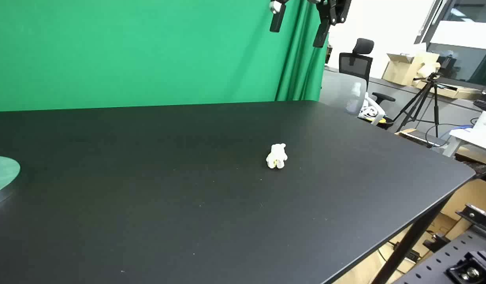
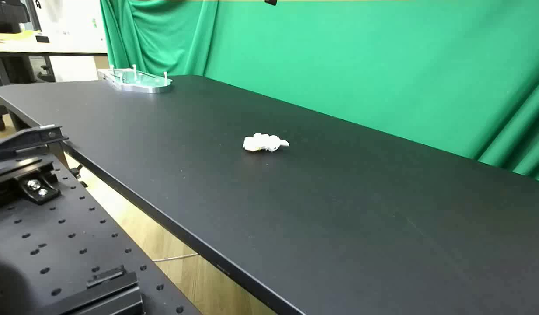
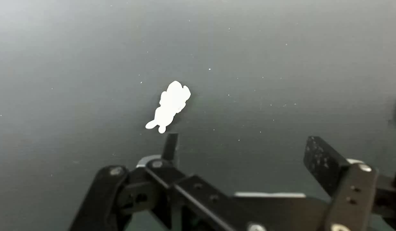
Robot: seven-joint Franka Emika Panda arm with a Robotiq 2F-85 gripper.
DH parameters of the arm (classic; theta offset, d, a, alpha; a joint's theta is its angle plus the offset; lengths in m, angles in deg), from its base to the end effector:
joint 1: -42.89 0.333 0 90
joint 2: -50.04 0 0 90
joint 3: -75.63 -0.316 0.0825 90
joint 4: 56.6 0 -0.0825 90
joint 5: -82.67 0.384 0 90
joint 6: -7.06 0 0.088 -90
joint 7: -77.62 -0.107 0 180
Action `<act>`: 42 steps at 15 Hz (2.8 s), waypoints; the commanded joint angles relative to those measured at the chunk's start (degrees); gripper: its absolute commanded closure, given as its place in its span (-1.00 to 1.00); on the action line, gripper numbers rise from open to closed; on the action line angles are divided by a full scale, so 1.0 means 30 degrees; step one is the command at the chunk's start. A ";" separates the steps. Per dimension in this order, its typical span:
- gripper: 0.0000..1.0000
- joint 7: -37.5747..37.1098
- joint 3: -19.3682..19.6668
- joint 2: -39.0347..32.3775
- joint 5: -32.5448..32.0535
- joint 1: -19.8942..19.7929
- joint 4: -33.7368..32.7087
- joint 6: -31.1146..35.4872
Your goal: Move the white thing slightly to the left
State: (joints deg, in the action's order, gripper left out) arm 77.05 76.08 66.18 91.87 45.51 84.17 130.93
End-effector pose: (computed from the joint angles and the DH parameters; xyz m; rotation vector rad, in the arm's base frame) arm 0.4406 0.0230 0.4014 -3.0055 0.0936 0.0250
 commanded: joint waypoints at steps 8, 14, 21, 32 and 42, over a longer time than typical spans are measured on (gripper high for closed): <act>-1.00 0.0042 -0.0107 -0.0006 0.0028 -0.0117 -0.0035 0.0020; -1.00 -0.3553 -0.0466 -0.0554 -0.1514 -0.1262 0.0532 0.2590; -1.00 -0.9785 -0.0331 -0.3135 -0.6174 -0.3908 0.1165 0.7274; -1.00 -1.1407 0.1233 -0.9371 -0.6553 -0.2007 0.0172 1.3017; -1.00 -0.8781 0.1359 -1.2986 -0.1750 0.0471 -0.1104 1.6713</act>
State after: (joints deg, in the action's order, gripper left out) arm 48.46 80.09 29.52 82.74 45.63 82.87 179.66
